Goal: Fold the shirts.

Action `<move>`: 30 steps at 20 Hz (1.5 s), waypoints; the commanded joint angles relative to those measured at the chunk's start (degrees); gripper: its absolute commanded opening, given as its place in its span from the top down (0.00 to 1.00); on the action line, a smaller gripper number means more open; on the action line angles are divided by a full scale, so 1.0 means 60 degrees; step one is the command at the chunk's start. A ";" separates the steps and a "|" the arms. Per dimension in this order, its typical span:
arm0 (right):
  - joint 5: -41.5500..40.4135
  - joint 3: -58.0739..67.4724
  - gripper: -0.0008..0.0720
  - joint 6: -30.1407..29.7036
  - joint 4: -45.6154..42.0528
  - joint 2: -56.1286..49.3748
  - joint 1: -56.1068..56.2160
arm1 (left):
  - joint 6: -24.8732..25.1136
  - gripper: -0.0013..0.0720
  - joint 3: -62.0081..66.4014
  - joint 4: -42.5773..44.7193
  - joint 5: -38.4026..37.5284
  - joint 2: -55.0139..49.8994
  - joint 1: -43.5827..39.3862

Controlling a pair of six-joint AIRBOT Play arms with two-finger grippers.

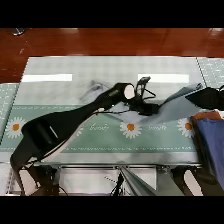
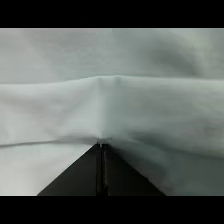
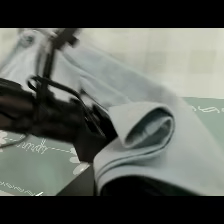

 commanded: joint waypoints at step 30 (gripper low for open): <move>-0.2291 0.8102 0.95 0.1315 0.0780 -1.1646 0.6965 | 0.1286 0.95 -1.0495 0.0750 -0.1537 1.3872 0.9169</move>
